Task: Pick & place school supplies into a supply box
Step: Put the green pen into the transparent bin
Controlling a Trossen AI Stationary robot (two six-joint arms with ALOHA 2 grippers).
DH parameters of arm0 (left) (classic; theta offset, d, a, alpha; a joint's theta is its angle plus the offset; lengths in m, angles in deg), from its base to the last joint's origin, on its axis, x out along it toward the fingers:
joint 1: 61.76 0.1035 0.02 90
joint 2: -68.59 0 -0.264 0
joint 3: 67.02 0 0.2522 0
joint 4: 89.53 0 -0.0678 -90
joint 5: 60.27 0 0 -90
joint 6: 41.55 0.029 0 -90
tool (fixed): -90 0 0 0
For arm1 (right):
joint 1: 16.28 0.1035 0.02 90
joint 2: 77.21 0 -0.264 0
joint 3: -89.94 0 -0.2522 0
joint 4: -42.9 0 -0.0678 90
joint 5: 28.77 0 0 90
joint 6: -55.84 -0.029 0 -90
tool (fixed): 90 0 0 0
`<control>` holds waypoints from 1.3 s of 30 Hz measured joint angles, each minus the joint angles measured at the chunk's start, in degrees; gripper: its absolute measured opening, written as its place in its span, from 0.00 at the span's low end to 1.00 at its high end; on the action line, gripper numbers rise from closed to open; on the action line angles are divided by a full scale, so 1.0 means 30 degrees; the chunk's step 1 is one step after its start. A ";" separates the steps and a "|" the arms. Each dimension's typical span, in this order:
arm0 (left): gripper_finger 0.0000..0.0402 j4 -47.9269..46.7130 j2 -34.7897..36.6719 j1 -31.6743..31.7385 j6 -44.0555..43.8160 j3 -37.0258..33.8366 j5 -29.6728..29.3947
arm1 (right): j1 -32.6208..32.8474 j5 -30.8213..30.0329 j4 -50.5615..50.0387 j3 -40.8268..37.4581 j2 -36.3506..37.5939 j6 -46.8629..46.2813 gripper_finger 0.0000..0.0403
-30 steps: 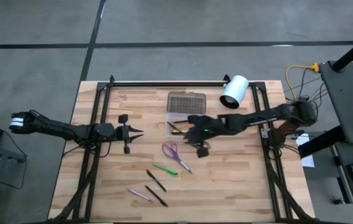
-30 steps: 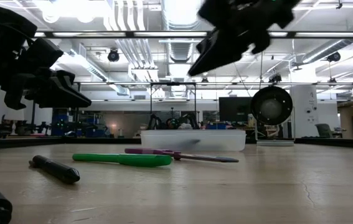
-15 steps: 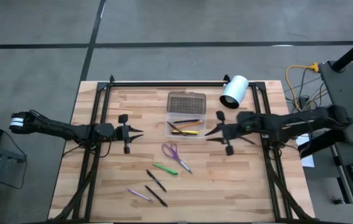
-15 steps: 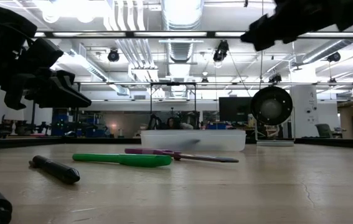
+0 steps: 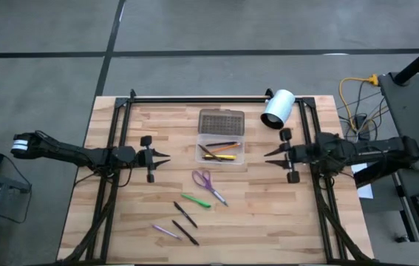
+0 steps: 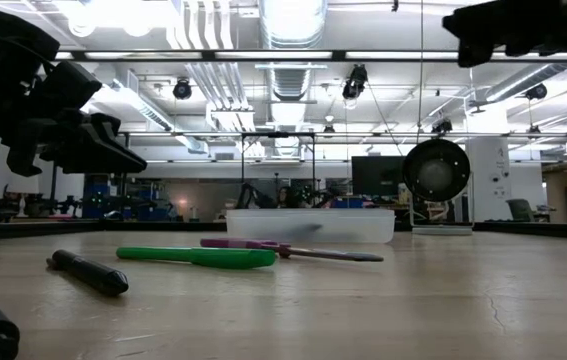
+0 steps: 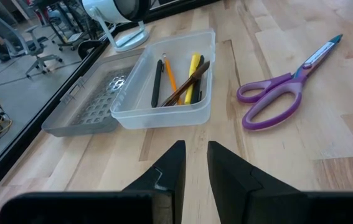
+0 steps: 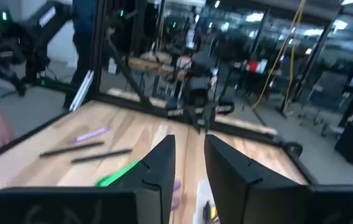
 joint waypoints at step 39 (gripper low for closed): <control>0.13 0.0000 -0.0082 0.0000 0.0002 0.0000 0.0006 | -0.0056 -0.2614 -0.3336 -0.4793 0.9365 0.1584 0.21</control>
